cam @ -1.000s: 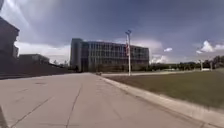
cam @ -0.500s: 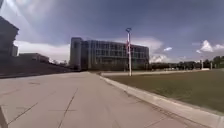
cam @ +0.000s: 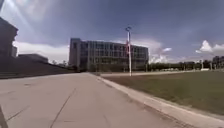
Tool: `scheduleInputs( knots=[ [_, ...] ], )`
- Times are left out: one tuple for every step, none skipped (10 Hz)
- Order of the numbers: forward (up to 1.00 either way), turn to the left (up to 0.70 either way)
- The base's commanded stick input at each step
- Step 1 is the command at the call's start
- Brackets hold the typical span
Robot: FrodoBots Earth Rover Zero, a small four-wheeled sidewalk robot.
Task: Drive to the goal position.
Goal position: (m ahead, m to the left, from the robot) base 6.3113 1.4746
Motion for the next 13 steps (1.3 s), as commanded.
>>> scheduleInputs(
  knots=[
    [0.70, 0.32],
    [0.70, 0.18],
    [0.70, 0.10],
    [0.70, 0.04],
    [0.70, 0.00],
    [0.70, 0.00],
    [0.70, 0.00],
    [0.70, 0.00],
    [0.70, 0.00],
    [0.70, 0.09],
    [0.70, 0.35],
    [0.70, 0.31],
    [0.70, 0.16]
  ],
)
